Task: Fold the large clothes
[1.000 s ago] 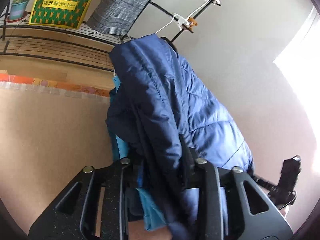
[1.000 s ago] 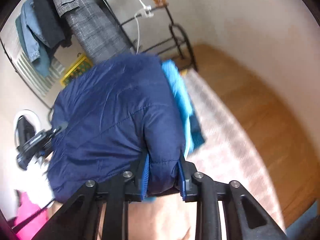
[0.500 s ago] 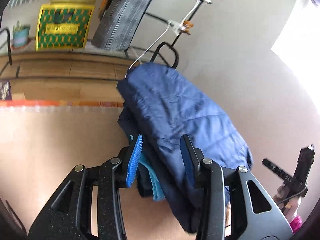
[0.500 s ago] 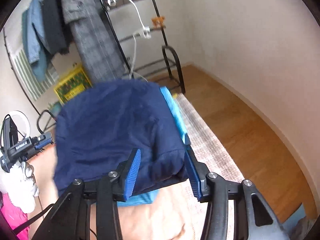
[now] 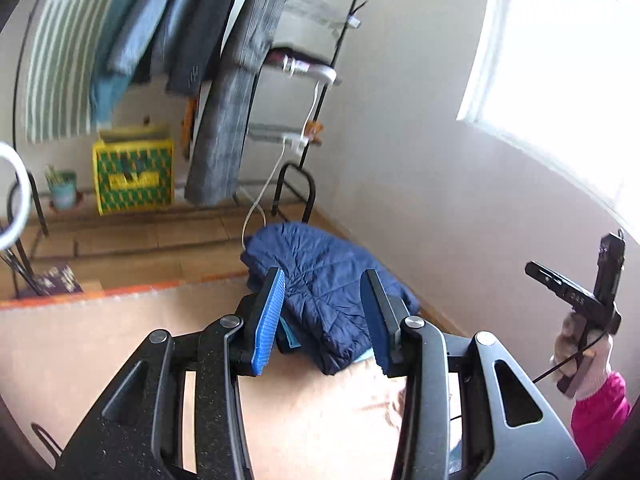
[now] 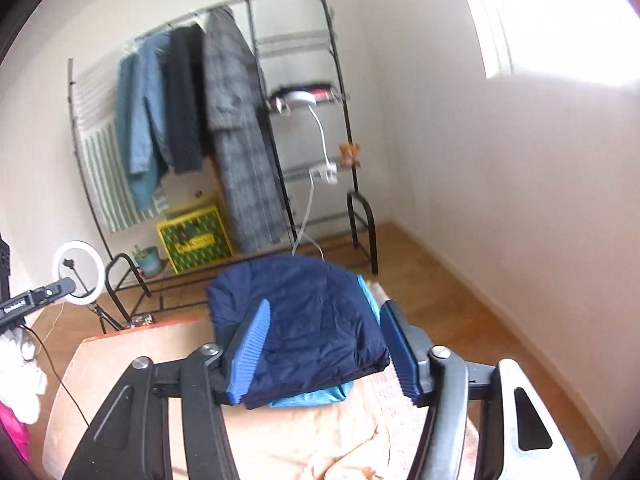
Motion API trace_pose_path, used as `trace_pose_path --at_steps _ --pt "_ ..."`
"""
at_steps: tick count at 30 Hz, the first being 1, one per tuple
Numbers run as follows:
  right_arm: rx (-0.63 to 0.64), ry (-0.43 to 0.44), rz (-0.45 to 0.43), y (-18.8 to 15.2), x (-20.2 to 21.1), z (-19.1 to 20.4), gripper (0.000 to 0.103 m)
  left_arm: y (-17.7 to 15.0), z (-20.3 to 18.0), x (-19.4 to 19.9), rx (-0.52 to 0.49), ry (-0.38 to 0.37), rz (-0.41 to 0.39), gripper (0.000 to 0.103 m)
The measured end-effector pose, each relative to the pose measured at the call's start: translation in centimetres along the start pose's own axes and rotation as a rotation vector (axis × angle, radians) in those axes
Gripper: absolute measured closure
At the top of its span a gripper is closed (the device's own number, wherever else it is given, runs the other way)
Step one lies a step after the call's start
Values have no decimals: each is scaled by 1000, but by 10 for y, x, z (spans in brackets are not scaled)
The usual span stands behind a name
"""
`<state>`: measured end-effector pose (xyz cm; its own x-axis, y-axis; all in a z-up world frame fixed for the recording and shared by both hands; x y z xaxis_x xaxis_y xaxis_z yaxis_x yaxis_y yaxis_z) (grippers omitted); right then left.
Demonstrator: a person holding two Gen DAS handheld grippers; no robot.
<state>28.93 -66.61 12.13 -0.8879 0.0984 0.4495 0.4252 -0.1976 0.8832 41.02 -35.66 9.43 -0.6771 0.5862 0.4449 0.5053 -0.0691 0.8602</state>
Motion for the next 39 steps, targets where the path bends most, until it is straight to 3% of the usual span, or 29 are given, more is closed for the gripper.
trace_pose_path --at_steps 7,11,14,18,21,25,29,34,36,39 --pt "70 5 -91 20 99 45 32 13 -18 136 -58 -10 -96 62" --pt "88 12 -119 20 144 64 28 6 -26 199 -71 -26 -110 61" --pt "96 6 -140 20 174 74 28 -6 -32 238 -97 -21 -117 54" --pt "79 5 -147 12 197 81 20 -27 -39 266 -115 -26 -95 50" --pt "83 -15 -132 -2 203 86 18 -52 -42 272 -131 -19 -73 38" --pt "92 -29 -86 -30 192 94 16 -92 -41 258 -113 -34 -6 36" --pt "85 -27 -58 -58 181 99 2 -134 -33 231 -96 -27 68 28" --pt "120 -90 -44 -86 162 107 0 -169 -25 203 -95 0 92 24" --pt "136 -111 -38 -94 152 114 0 -177 -24 191 -94 5 96 18" --pt "164 -143 -50 -99 141 123 0 -182 -20 177 -132 43 77 16"
Point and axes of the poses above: each gripper's, at about its wrist camera, not at the fingertips, and x roughly against the way its jaws point, z to its left, y to its top, the point moved 9 cm from there along -x, roughly the way its jaws point, and after that the axes turned 4 degrees about y, right-handed, at the moved point
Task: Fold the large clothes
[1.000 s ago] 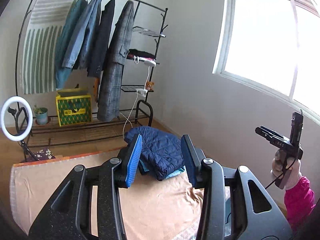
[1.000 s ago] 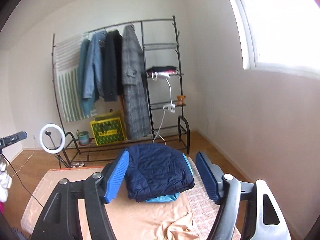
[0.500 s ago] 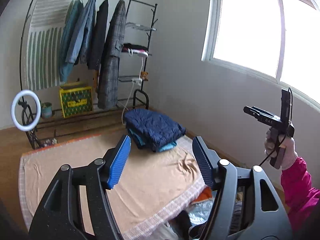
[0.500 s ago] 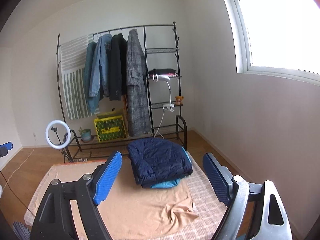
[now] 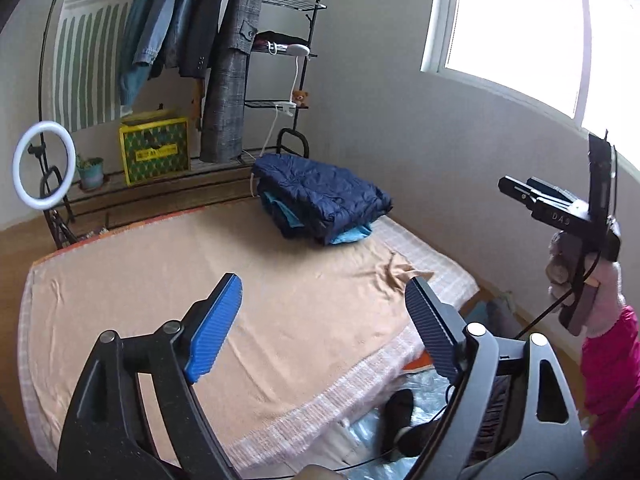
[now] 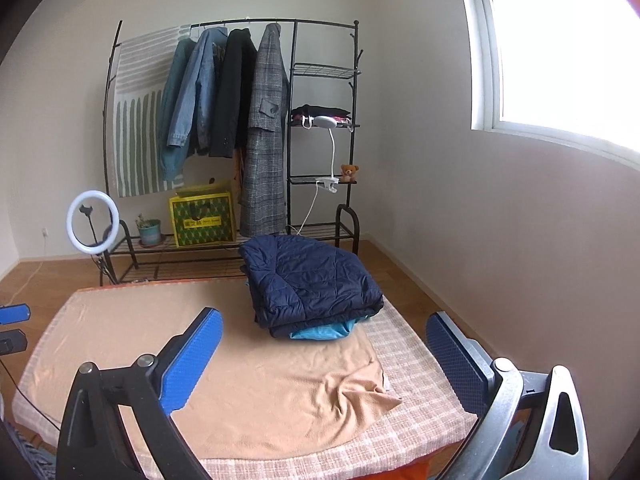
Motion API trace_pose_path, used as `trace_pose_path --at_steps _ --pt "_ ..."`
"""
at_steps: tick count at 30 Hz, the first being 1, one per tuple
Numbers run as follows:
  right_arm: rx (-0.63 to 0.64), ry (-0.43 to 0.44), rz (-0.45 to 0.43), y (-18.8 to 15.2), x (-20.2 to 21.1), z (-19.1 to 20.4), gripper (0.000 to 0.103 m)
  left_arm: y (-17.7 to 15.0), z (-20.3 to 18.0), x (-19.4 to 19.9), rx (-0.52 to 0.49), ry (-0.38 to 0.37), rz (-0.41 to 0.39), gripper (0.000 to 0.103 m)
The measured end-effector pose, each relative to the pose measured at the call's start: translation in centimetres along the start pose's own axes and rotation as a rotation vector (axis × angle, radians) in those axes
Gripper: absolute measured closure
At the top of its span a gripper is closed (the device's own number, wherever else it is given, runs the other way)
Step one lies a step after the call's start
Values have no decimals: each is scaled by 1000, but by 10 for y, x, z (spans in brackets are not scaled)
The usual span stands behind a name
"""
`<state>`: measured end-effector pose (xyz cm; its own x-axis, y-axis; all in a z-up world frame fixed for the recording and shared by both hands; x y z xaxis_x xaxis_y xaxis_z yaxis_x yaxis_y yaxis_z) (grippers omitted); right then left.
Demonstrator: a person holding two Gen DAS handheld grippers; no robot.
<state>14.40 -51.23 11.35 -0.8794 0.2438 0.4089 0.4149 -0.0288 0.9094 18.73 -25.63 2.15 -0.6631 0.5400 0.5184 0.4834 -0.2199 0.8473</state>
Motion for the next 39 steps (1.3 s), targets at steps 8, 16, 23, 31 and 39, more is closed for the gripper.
trace_pose_path --at_steps 8,16,23,31,39 --pt "-15 5 -15 -7 -37 30 0 -8 10 -39 -57 65 -23 5" --pt "-24 -15 3 -27 -78 46 0 -14 24 -72 -60 129 -21 0" --pt "-29 -32 10 -47 -104 46 0 -30 34 -101 -38 150 44 0" --pt "-55 -20 80 -65 -126 46 0 -43 42 -110 -47 200 73 0" --pt "-56 -43 106 -75 -132 45 0 -45 44 -107 -38 205 76 0"
Point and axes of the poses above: each gripper's, at about its wrist camera, not at the fingertips, and x roughly against the way its jaws point, z to its left, y to its top, the point moved 9 cm from there along -x, roughly the way its jaws point, and after that the axes turned 4 degrees about y, right-handed, at the moved point
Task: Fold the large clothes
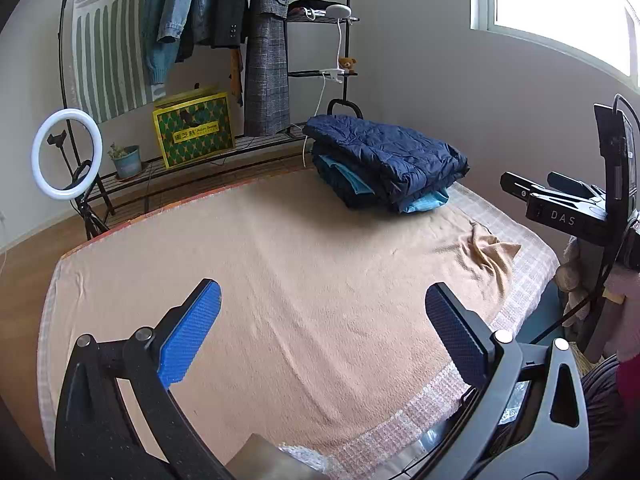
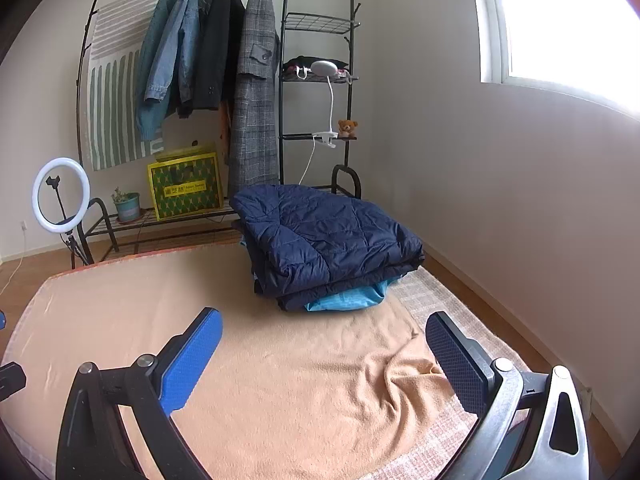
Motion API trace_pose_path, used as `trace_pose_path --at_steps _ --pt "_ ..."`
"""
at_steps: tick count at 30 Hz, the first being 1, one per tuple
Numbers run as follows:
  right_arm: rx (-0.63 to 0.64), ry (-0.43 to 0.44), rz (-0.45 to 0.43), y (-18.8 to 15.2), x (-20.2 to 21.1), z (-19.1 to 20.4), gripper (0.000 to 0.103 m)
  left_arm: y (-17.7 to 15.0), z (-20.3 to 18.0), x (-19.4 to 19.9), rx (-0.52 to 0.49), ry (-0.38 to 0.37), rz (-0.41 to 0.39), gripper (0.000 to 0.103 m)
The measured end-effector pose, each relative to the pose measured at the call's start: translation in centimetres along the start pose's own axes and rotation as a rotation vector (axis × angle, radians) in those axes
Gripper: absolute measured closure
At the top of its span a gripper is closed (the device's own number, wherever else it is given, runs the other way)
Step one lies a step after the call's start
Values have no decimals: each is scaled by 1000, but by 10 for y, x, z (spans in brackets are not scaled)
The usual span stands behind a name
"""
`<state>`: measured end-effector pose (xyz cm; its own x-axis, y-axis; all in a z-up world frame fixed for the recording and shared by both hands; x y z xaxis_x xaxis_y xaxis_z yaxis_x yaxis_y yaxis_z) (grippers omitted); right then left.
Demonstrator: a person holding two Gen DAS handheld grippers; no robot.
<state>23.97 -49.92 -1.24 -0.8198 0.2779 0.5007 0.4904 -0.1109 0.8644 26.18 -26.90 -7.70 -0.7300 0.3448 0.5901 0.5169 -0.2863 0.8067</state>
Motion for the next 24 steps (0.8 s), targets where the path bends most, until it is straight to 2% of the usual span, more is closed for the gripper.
trace_pose_path --at_steps 24 --pt "-26 -4 18 -3 -4 -2 0 2 7 5 3 17 -16 0"
Point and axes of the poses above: each gripper's, at about its wrist camera, not at the fingertips, and x roughly against the way its jaws point, z to its left, y to its top, the point moved 9 cm from there along -x, roughly the way its jaws point, and after that the axes turned 4 degrees about y, right-handed, at the moved point
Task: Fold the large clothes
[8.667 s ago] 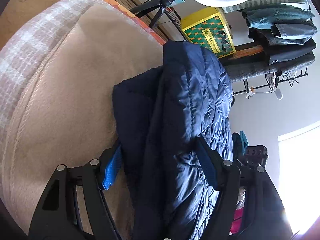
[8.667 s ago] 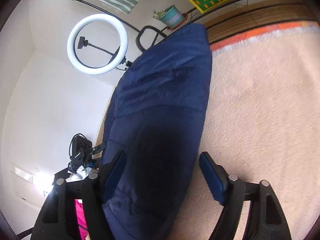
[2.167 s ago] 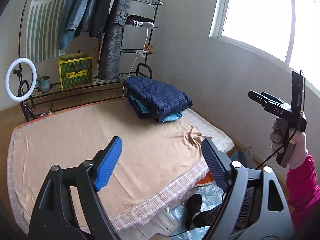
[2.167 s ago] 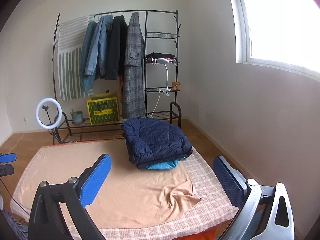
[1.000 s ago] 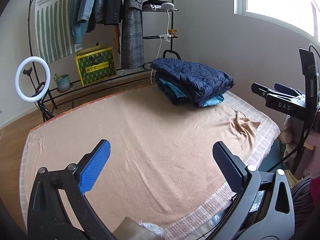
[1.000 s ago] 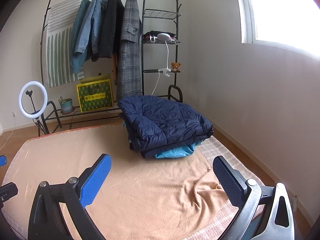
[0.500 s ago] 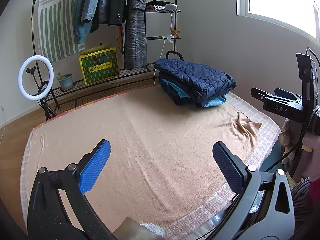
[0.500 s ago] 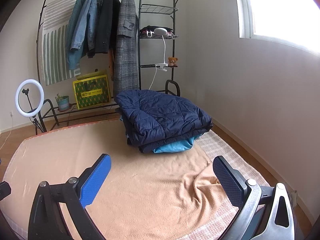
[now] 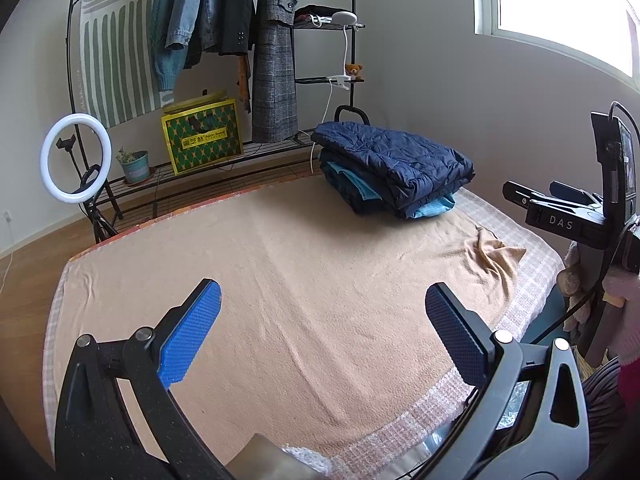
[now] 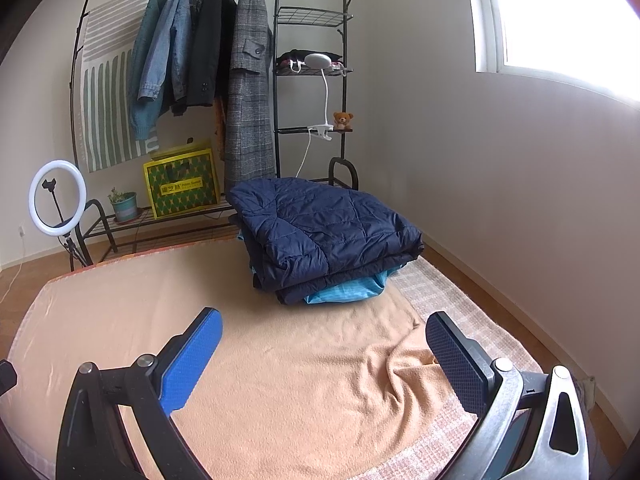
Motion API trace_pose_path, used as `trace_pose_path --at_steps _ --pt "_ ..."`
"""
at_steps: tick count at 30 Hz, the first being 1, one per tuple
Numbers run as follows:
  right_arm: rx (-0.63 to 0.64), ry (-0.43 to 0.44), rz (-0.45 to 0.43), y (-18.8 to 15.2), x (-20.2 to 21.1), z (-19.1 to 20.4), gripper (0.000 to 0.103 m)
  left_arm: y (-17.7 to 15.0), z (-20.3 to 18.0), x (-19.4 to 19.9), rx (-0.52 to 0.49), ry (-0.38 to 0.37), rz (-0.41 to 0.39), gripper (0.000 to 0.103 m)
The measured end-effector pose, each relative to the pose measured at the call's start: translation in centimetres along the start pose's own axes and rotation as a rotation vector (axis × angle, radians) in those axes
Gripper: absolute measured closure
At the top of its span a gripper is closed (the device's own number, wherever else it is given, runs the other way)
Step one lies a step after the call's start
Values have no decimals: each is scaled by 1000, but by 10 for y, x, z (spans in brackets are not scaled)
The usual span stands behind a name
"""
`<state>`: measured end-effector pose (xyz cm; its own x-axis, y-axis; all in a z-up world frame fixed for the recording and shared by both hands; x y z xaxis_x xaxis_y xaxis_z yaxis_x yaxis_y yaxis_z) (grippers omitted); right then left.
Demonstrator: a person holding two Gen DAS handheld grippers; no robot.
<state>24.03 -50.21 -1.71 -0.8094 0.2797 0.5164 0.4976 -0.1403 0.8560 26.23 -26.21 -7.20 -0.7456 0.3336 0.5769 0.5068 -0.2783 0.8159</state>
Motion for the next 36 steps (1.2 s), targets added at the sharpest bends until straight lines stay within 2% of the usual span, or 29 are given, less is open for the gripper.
trace_pose_path --at_steps 36 --pt "-7 0 7 -4 0 3 0 14 7 9 -1 16 -25 0"
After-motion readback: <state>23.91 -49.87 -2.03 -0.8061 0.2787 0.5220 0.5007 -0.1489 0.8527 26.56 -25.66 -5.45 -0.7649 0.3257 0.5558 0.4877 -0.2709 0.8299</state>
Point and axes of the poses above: each gripper's, at about its wrist camera, not at the fingertips, and x roughly against the way its jaws point, z to its left, y to its top, the point moved 9 cm from there along -x, roughly the way its jaws point, and after that the axes turned 4 degrees about y, right-handed, at the moved point
